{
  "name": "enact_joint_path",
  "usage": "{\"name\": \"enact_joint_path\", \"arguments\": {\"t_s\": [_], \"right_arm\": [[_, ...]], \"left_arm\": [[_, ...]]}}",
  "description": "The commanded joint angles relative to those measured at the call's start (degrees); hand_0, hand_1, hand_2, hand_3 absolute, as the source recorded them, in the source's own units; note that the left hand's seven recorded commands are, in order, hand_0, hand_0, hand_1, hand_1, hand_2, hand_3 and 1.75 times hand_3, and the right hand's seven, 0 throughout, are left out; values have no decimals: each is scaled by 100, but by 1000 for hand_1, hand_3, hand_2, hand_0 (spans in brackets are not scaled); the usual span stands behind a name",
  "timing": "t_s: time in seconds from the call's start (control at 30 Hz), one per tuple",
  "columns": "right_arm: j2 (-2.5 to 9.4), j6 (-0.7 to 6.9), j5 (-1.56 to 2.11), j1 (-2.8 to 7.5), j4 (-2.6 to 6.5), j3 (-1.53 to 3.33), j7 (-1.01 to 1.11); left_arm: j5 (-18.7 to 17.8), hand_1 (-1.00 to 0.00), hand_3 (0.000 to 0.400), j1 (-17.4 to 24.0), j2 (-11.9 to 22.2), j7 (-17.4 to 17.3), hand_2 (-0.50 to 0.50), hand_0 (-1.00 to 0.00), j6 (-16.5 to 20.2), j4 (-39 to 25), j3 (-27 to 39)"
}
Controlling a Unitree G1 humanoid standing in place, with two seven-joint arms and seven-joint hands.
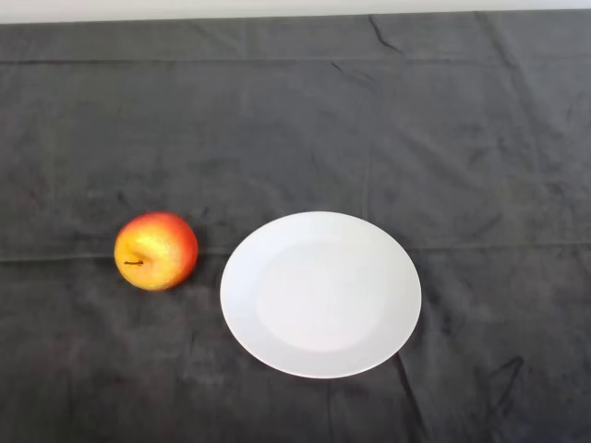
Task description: Move the apple to the plate
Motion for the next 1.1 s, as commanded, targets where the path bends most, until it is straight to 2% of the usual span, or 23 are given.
{"name": "enact_joint_path", "arguments": {"t_s": [0.03,0.23,0.43,0.63,1.1], "right_arm": [[-145,-28,-68,-88,92,-21,-69],[-145,-24,-66,-83,83,-21,-69],[-145,-20,-63,-74,69,-23,-68],[-145,-12,-59,-61,46,-25,-67],[-145,19,-43,-9,-45,-38,-62]], "left_arm": [[201,0,0,-358,-50,23,0,0,85,21,-126],[452,0,0,-456,-189,-95,0,0,190,-174,-476],[655,0,0,-397,-287,-243,0,0,415,-642,-797],[850,0,0,-130,-433,-327,0,0,693,-1378,-1102],[1283,0,0,660,-595,-569,0,0,1737,-3371,-1718]]}}
